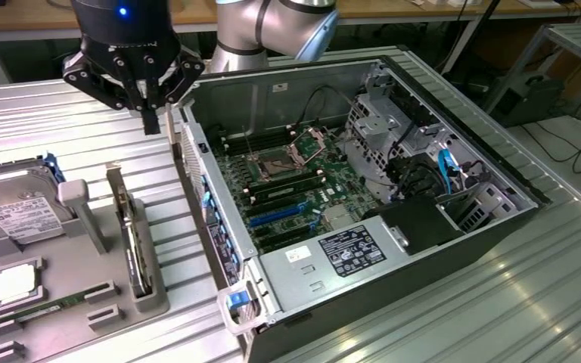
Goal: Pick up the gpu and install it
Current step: 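Reach for the gpu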
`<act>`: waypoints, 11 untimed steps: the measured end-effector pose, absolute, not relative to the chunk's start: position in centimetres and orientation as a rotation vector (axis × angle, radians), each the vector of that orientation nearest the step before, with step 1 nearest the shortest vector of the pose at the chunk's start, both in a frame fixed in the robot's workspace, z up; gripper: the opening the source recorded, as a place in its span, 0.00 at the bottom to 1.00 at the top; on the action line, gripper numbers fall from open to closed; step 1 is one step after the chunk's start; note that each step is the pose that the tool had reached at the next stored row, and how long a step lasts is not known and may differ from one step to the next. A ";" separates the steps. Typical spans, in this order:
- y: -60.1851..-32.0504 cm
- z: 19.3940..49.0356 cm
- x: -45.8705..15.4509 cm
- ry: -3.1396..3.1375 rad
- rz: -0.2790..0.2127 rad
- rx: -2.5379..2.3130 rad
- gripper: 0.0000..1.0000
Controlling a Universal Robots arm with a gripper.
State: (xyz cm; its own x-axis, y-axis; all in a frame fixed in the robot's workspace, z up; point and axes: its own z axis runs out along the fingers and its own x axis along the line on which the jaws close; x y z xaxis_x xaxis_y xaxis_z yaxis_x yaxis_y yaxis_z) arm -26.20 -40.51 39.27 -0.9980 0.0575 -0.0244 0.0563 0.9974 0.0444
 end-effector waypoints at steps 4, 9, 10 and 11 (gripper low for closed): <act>-40.7 39.3 -26.6 3.115 0.068 0.058 0.11; -40.9 39.3 -27.1 3.116 0.069 0.025 0.11; -40.9 39.3 -27.2 3.116 0.069 0.018 0.11; -40.9 39.3 -27.3 3.116 0.069 0.012 0.11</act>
State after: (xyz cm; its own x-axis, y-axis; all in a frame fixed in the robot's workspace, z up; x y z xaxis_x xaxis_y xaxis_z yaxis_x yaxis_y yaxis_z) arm -27.34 -40.92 39.26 -0.9997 0.0085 -0.0244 0.0075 0.9990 0.0444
